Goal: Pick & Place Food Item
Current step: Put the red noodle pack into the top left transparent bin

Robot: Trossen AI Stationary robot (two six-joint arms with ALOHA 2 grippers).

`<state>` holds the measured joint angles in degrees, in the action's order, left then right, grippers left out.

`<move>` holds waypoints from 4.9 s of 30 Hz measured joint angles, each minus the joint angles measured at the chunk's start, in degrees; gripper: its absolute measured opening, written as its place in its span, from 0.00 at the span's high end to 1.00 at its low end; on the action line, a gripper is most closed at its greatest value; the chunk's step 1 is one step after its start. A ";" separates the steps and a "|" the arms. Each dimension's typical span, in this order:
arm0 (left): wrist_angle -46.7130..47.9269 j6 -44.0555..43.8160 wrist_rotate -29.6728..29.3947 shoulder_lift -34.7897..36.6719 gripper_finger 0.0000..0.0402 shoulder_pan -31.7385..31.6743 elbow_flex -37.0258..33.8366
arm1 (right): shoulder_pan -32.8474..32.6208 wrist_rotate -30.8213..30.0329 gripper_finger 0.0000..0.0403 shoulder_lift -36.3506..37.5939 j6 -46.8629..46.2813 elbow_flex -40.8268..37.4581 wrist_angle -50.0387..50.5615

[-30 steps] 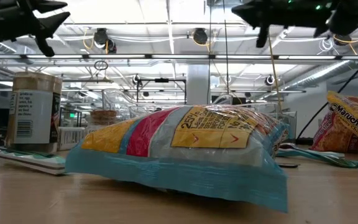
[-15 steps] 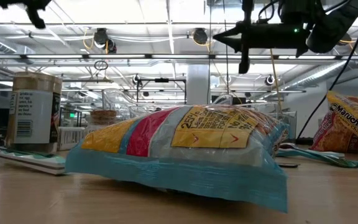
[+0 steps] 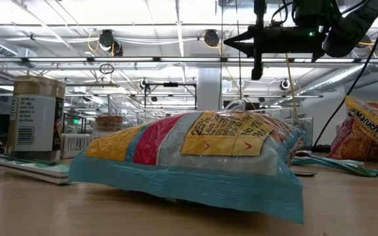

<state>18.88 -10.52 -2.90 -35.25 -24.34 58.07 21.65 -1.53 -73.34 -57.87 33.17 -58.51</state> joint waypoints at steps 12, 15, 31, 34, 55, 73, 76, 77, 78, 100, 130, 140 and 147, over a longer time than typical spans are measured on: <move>-7.81 -4.80 3.09 -9.27 0.75 0.04 0.21 | -0.01 0.10 1.00 0.00 0.02 0.00 0.06; -9.12 -4.77 3.06 -11.06 0.75 0.04 0.23 | -0.02 0.12 1.00 0.00 0.02 0.00 0.06; -3.16 -10.27 7.59 -16.80 0.70 -6.40 0.23 | 0.00 4.00 0.90 0.02 0.00 0.00 -0.76; -2.38 -10.71 11.11 -16.82 0.62 -7.76 0.23 | 0.00 5.95 0.80 0.02 -0.15 0.00 -3.21; -27.83 -15.08 10.44 -23.55 0.29 -8.84 0.23 | 5.14 3.99 0.37 1.68 8.24 0.84 -21.01; -32.37 -16.68 21.74 -30.76 0.29 -8.72 0.21 | 1.28 10.77 0.46 9.65 65.66 55.20 111.78; -32.28 -16.55 22.41 -30.79 0.29 -8.67 0.21 | -4.49 0.61 0.46 9.60 66.43 58.37 120.43; -32.28 -16.41 22.45 -30.77 0.29 -8.66 0.21 | -6.33 -2.19 0.46 9.62 65.90 58.66 122.55; -32.28 -16.41 22.47 -30.77 0.29 -8.66 0.21 | -8.09 -4.29 0.46 9.64 64.94 58.71 124.36; -30.60 -17.34 25.56 -30.75 0.29 -5.40 0.21 | -18.27 -11.99 0.44 8.20 49.92 38.22 124.00; -28.90 -16.54 23.56 -30.75 0.29 -2.51 0.21 | -18.25 -1.94 0.37 8.27 50.39 25.35 132.69; -28.90 -16.50 23.32 -30.75 0.29 -2.51 0.21 | -18.25 1.81 0.37 8.31 50.14 20.72 132.47; -26.78 -15.23 22.11 -30.75 0.29 -2.51 0.19 | -18.25 -0.08 0.37 8.31 49.82 18.51 131.98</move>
<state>-7.90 -25.75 19.21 -66.00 -26.85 58.26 3.40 -1.61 -65.04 -8.05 51.68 73.47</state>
